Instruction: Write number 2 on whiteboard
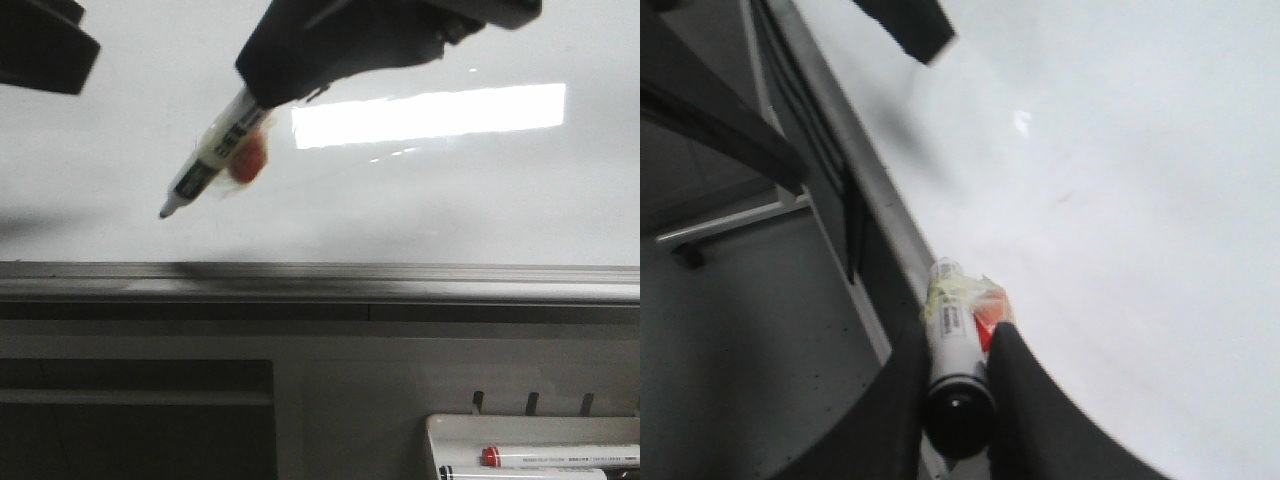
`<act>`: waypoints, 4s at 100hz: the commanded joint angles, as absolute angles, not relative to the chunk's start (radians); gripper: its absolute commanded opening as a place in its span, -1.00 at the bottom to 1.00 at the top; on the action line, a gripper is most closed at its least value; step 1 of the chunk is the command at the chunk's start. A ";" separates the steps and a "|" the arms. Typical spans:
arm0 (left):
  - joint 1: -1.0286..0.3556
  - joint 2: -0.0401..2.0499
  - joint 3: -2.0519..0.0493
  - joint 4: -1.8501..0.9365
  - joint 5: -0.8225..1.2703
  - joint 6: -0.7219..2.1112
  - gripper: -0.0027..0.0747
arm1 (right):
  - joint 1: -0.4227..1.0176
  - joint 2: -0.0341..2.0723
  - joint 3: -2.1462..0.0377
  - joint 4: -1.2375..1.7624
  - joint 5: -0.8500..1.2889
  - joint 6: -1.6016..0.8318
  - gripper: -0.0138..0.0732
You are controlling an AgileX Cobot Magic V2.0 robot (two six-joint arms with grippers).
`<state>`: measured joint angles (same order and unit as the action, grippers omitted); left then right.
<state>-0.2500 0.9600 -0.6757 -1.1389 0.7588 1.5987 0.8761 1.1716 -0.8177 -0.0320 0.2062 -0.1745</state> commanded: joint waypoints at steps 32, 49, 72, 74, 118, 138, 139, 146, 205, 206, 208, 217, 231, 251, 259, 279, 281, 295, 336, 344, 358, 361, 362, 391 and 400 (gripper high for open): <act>-0.088 0.813 -0.712 -1.295 0.679 1.508 -0.98 | 0.717 1.176 -0.928 -0.052 0.085 -0.175 -0.85; -0.088 0.813 -0.712 -1.308 0.681 1.508 -0.98 | 0.651 1.184 -0.945 -0.058 0.082 -0.175 -0.85; -0.088 0.813 -0.712 -1.317 0.681 1.508 -0.98 | 0.615 1.105 -0.924 -0.058 0.236 -0.172 -0.84; -0.088 0.813 -0.712 -1.317 0.681 1.508 -0.98 | 0.618 1.101 -0.917 -0.058 0.248 -0.169 -0.84; -0.088 0.813 -0.712 -1.317 0.681 1.508 -0.98 | 0.771 1.261 -0.880 -0.035 0.190 -0.131 -0.84; -0.090 0.813 -0.712 -1.306 0.689 1.516 -0.98 | 0.690 1.145 -0.843 -0.035 0.315 -0.130 -0.84; -0.090 0.813 -0.712 -1.304 0.689 1.516 -0.98 | 0.687 1.133 -0.835 -0.035 0.321 -0.130 -0.84; -0.090 0.813 -0.712 -1.299 0.703 1.518 -0.98 | 0.662 1.075 -0.801 -0.035 0.358 -0.120 -0.84; -0.166 0.822 -0.714 -1.340 0.933 1.782 -0.09 | 0.837 1.012 -0.927 -0.019 0.449 -0.114 -0.84; -0.171 0.822 -0.714 -1.335 0.929 1.784 -0.07 | 0.839 1.015 -0.931 -0.019 0.453 -0.116 -0.84; -0.185 0.822 -0.714 -1.319 0.916 1.789 -0.02 | 0.845 1.023 -0.943 -0.019 0.463 -0.116 -0.84; -0.254 0.823 -0.714 -1.262 0.830 1.807 -0.03 | 0.871 1.058 -0.985 -0.019 0.500 -0.123 -0.84; -0.371 0.869 -0.714 -1.179 0.715 1.813 -0.04 | 0.920 1.091 -1.025 -0.019 0.504 -0.123 -0.84; -0.495 0.950 -0.714 -1.132 0.556 1.814 -0.04 | 0.955 1.097 -1.054 -0.019 0.496 -0.123 -0.84; -0.517 0.975 -0.714 -1.132 0.549 1.814 -0.04 | 0.955 1.097 -1.054 -0.008 0.494 -0.123 -0.84; -0.525 1.001 -0.714 -1.130 0.539 1.814 -0.20 | 0.974 1.097 -1.054 0.000 0.492 -0.123 -0.84; -0.525 1.001 -0.714 -1.127 0.539 1.814 -0.25 | 0.974 1.097 -1.054 0.000 0.492 -0.123 -0.84; -0.525 1.001 -0.714 -1.094 0.543 1.814 -0.95 | 0.978 1.097 -1.054 0.000 0.493 -0.123 -0.84; -0.519 1.001 -0.710 -1.128 0.491 1.605 -0.98 | 0.963 1.097 -1.054 -0.015 0.441 -0.121 0.09; -0.519 1.001 -0.688 -1.153 0.324 1.389 -0.98 | 0.928 1.095 -1.054 -0.017 0.398 -0.121 0.52; -0.519 1.024 -0.636 -1.301 0.062 1.117 -0.98 | 0.850 1.083 -1.054 -0.017 0.380 -0.121 0.46; -0.519 1.037 -0.633 -1.349 0.047 1.114 -0.98 | 0.838 1.078 -1.054 -0.017 0.387 -0.121 0.43; -0.519 1.039 -0.633 -1.357 0.047 1.114 -0.98 | 0.835 1.079 -1.054 -0.017 0.388 -0.121 0.42; -0.519 1.164 -0.631 -1.599 0.069 1.114 -0.99 | 0.817 1.074 -1.054 -0.017 0.426 -0.121 0.33; -0.519 1.182 -0.631 -1.601 0.082 1.114 -0.99 | 0.817 1.074 -1.054 -0.017 0.427 -0.121 0.33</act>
